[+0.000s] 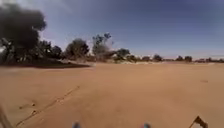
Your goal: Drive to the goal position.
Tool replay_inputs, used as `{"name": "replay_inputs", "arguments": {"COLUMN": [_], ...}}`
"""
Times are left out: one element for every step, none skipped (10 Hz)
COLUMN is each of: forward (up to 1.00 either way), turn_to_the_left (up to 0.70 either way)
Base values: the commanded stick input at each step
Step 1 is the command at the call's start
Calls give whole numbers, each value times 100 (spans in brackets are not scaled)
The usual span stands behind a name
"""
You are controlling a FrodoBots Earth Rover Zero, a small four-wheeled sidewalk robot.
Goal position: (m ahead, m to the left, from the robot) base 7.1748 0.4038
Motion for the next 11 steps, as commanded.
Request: {"name": "replay_inputs", "arguments": {"forward": [70, 70, 70, 70, 70, 70, 70, 70, 70, 70, 70], "turn_to_the_left": [0, 0, 0, 0, 0, 0, 0, 0, 0, 0, 0]}}
